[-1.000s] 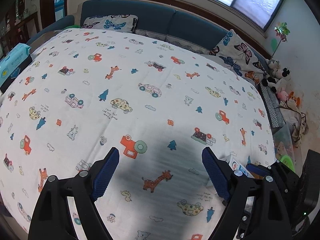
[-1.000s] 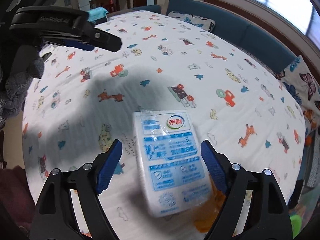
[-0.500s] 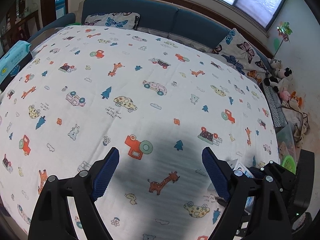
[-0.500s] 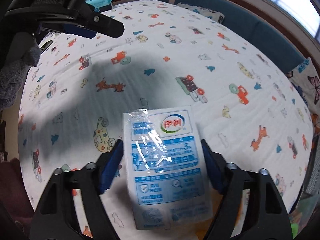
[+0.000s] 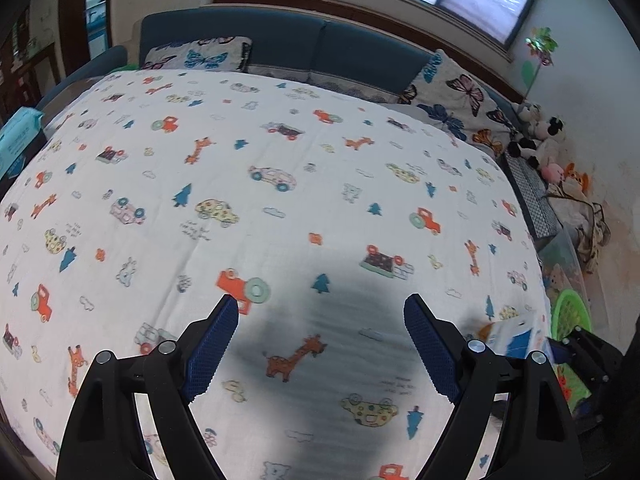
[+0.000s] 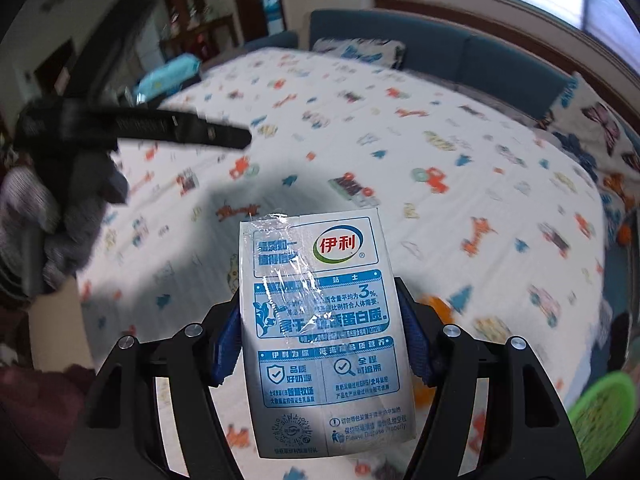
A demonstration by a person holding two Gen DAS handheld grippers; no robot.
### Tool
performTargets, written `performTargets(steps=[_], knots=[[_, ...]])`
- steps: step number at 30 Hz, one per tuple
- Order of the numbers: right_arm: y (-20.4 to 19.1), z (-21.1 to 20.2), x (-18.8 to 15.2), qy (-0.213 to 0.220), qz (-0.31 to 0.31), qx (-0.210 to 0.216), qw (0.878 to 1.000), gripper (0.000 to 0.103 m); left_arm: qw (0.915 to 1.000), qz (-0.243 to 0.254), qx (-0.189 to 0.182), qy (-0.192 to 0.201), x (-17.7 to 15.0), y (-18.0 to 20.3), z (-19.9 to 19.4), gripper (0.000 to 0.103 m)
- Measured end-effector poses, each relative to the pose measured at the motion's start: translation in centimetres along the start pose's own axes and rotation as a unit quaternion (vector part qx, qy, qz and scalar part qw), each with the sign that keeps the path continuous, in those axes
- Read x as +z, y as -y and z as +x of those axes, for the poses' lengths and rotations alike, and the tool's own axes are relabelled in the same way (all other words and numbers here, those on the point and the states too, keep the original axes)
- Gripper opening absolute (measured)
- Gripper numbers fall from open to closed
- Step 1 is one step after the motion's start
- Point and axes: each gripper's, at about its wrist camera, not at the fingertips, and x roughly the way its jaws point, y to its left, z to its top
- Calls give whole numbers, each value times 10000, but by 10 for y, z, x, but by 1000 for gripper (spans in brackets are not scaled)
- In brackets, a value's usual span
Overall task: Collect trash
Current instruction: 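Lift the milk carton with the right gripper while the left grasps the orange peel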
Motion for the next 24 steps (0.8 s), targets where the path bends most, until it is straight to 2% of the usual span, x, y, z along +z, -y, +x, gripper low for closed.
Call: performTargets(steps=[6,12,21,24], knots=[[23,-55,-17,378,477,-364,9975,67,9983,448,-373,2,-8,39,1,82],[53,-94,-42,541,945,-874,9902,67,9926,948,-758,-79,-19,80,8,82],[79,-126,-83,638,1481,-1366,9774,67,9729,1912,-1253,-340,-45,147,34,82],[85,-129,-94,637,1618,-1427,9744,67,9663,2204,-1293,-307,-49,162,41,86]])
